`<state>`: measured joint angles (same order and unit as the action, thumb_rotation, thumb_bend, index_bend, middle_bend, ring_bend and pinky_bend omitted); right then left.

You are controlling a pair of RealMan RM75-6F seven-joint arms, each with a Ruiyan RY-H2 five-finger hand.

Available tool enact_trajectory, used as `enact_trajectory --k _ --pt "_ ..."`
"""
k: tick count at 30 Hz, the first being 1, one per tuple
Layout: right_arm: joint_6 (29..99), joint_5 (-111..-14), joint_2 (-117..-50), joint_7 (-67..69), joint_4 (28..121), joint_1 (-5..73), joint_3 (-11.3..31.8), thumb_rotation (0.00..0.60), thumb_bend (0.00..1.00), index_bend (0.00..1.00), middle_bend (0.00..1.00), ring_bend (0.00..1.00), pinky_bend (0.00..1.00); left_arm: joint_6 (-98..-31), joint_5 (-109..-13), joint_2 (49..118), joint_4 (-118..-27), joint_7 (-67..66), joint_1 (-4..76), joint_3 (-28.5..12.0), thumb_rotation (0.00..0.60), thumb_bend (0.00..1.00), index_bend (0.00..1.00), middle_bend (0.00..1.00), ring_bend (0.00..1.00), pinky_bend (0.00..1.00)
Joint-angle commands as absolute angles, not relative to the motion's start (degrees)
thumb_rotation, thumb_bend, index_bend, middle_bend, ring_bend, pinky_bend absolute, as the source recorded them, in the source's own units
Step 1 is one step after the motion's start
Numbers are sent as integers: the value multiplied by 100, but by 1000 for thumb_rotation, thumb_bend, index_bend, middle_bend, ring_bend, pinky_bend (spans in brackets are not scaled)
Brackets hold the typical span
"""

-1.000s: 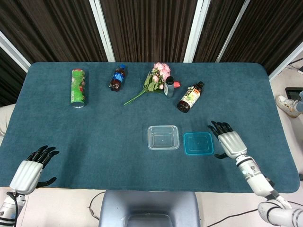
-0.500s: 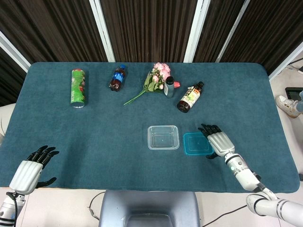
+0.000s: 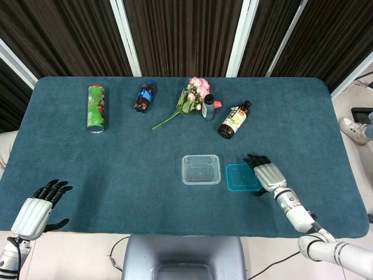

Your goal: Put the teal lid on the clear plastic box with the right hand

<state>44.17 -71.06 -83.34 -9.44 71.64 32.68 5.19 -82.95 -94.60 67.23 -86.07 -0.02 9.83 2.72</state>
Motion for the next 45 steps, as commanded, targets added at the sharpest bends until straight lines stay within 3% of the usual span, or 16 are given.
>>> enact_trajectory --k 1,4,9,20,27,37,40,45 --pt "4360 -7064 -8352 -943 7155 3304 510 600 122 0 0 0 178 -8297 -9460 6722 -8608 1 981 271 600 742 227 155 112 284" --pt "4299 -7000 -8368 -989 7128 3340 491 600 123 0 0 0 186 -8300 -9460 6720 -8604 14 980 271 600 742 227 155 112 285" --pt "4227 -6829 -8417 -1093 7063 3375 473 600 123 0 58 45 286 -8296 -9464 6712 -8603 35 980 273 600 742 227 155 112 284" --pt "4150 -6679 -8504 -1110 6886 3441 449 600 124 31 115 99 334 -8263 -9455 6718 -8598 24 990 273 600 742 227 156 112 284" --pt "4161 -6708 -8561 -1080 6780 3465 417 600 124 177 233 264 479 -8258 -9454 6718 -8601 20 989 274 600 743 227 155 112 285" --pt "4400 -6765 -8570 -1207 6771 3412 371 600 147 523 578 597 755 -8275 -9460 6712 -8596 48 984 271 600 743 227 155 112 284" --pt "4561 -6792 -8460 -1254 6914 3344 359 600 155 582 631 631 784 -8273 -9455 6713 -8596 52 983 271 600 743 227 155 112 284" --pt "4974 -6910 -8143 -1222 7338 3166 370 600 155 588 638 634 788 -8273 -9463 6716 -8599 27 983 274 600 742 227 155 111 284"
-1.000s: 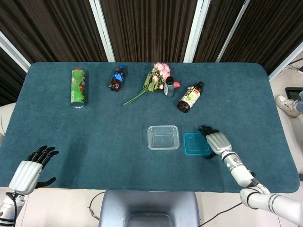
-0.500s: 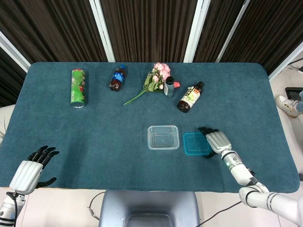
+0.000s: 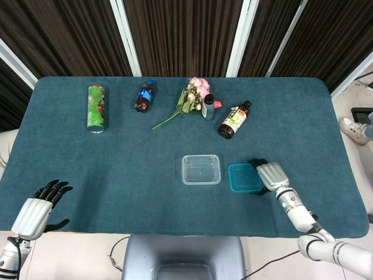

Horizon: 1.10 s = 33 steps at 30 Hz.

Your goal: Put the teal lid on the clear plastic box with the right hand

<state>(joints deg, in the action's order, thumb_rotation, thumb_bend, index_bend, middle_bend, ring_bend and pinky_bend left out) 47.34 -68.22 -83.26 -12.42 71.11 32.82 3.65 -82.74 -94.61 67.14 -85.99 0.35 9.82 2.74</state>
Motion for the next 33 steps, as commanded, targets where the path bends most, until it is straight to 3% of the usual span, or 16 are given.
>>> enact_trajectory --k 1,16,33 --pt "5081 -6950 -8075 -1214 7427 3123 372 600 155 588 638 634 788 -8271 -9462 6717 -8601 22 983 275 600 742 227 155 112 284" --pt "6453 -7511 -7133 -1238 9212 2522 396 600 155 588 639 633 787 -8206 -9466 6740 -8640 -73 1010 282 600 743 227 155 112 284" --pt "6173 -5977 -8310 -2895 9511 3467 1279 600 154 585 639 633 788 -8167 -9445 6711 -8656 -45 1017 296 600 742 227 155 111 284"
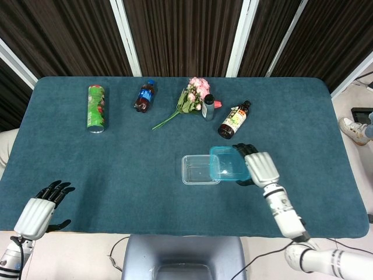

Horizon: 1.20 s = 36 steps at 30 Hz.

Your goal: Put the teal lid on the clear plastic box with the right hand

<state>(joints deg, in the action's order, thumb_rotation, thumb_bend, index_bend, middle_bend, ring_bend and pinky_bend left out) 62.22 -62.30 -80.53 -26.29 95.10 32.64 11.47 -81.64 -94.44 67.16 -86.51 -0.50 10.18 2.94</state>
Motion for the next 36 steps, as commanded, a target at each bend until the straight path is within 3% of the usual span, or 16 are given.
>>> enact_trajectory --k 1,18,29,36 --pt "6165 -5910 -8383 -2956 9504 3517 1300 600 154 585 639 633 787 -8171 -9443 6707 -8657 -42 1015 295 600 742 227 155 112 284" --pt "6154 -5018 -9226 -3872 9150 4180 1330 600 154 557 639 609 784 -8184 -9461 6674 -8649 51 1011 307 600 742 227 155 114 285" --pt "6107 -5034 -9512 -3790 8846 4358 1274 600 154 521 637 564 748 -8176 -9492 6665 -8655 50 1016 327 600 742 227 158 116 285" --pt "6073 -5013 -9527 -3717 8794 4371 1250 600 154 469 559 510 730 -8178 -9495 6666 -8652 52 1015 329 600 742 227 157 116 285"
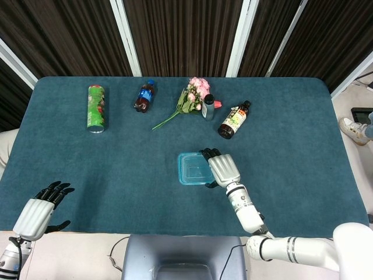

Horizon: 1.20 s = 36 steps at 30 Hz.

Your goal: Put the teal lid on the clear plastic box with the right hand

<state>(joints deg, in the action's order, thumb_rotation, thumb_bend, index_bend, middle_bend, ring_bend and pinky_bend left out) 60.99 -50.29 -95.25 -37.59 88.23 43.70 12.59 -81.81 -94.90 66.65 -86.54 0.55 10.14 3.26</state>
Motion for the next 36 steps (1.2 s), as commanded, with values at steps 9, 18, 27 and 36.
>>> enact_trajectory --k 9,18,27,36 --pt "5892 -4863 -9535 -3582 8604 4430 1241 600 155 403 416 373 605 -8161 -9495 6670 -8660 26 1020 333 600 742 227 158 116 286" --pt "5794 -4960 -9536 -3380 8551 4453 1175 600 155 358 304 204 457 -8165 -9497 6665 -8661 35 1017 337 600 742 227 158 116 286" --pt "5727 -4982 -9506 -3215 8461 4458 1155 600 155 270 202 92 352 -8150 -9498 6667 -8663 24 1024 340 600 742 227 158 117 286" --pt "5674 -5140 -9490 -2983 8395 4444 1124 600 155 200 117 19 298 -8118 -9494 6667 -8682 -12 1034 346 600 742 227 160 117 287"
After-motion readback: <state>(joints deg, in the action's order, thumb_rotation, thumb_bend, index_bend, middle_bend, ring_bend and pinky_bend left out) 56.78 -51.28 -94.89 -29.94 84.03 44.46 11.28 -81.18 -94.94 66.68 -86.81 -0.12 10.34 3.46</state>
